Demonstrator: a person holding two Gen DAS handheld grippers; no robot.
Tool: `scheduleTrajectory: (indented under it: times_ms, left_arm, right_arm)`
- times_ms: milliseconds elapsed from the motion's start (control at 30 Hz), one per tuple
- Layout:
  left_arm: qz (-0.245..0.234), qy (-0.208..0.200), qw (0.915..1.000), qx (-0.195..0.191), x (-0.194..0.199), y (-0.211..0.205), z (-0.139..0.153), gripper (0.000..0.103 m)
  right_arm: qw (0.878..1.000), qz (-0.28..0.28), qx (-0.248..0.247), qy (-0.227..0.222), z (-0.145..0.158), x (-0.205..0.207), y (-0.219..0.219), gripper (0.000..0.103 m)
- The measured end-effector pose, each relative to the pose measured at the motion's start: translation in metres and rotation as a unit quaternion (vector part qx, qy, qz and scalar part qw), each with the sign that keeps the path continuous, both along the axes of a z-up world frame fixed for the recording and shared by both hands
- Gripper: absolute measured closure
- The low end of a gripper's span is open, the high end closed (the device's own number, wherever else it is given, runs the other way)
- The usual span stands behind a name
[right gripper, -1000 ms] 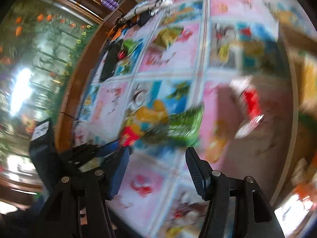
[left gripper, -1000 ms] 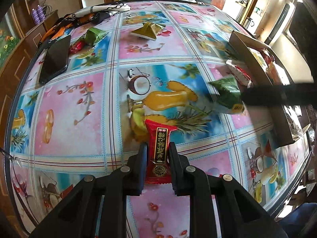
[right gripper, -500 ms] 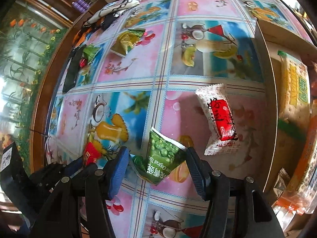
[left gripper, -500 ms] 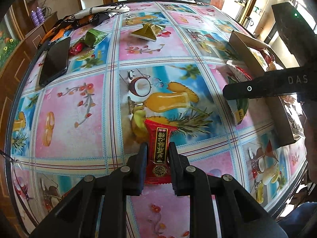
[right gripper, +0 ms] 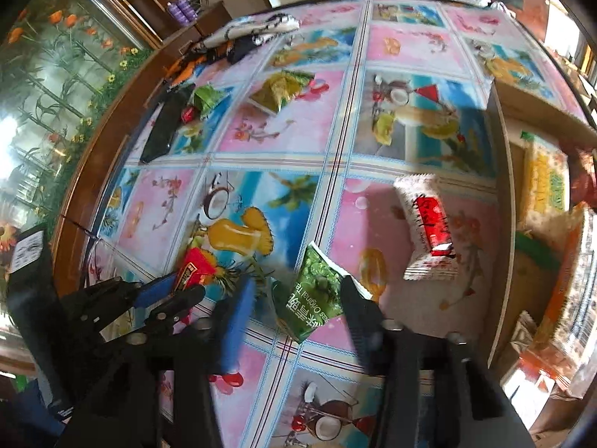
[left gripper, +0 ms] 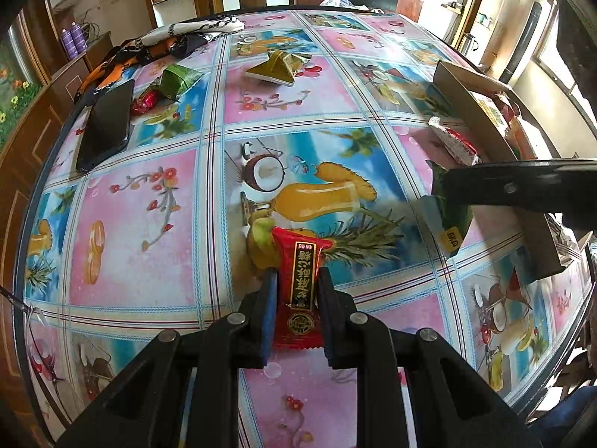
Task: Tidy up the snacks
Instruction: 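Lift and carry both bags over the cardboard box with both grippers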
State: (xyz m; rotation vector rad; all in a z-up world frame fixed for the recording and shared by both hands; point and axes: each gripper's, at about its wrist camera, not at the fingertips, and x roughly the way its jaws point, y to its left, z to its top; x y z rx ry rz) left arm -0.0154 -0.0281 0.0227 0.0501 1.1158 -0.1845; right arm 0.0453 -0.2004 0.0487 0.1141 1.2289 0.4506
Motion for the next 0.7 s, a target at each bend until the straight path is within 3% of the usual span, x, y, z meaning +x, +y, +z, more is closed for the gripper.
scheduleTrajectory:
  times_ms: [67,233,367,467,700]
  left_arm:
    - [0.000,0.000,1.0000,0.000,0.000,0.001,0.000,0.084]
    - [-0.001,-0.001,1.0000,-0.001,-0.001,0.001,0.000,0.084]
    - [-0.004,-0.003,1.0000,0.000,-0.002,0.000,0.000,0.084]
    - [-0.007,-0.005,1.0000,0.000,-0.003,0.001,0.000,0.084]
    - [-0.012,-0.010,0.9999,0.002,-0.003,0.001,0.000,0.084]
  right_arm:
    - [1.000,-0.019,0.013,0.004,0.003,-0.001,-0.008,0.034]
    - [0.990,-0.100,0.074,0.071,-0.010,-0.002,-0.033,0.034]
    - [0.982,-0.121,0.103,0.099,-0.021,-0.001,-0.033,0.037]
    - [0.984,-0.116,0.092,0.100,-0.026,0.003,-0.024,0.058]
    - [0.996,-0.067,0.017,0.052,-0.029,0.007,0.004,0.063]
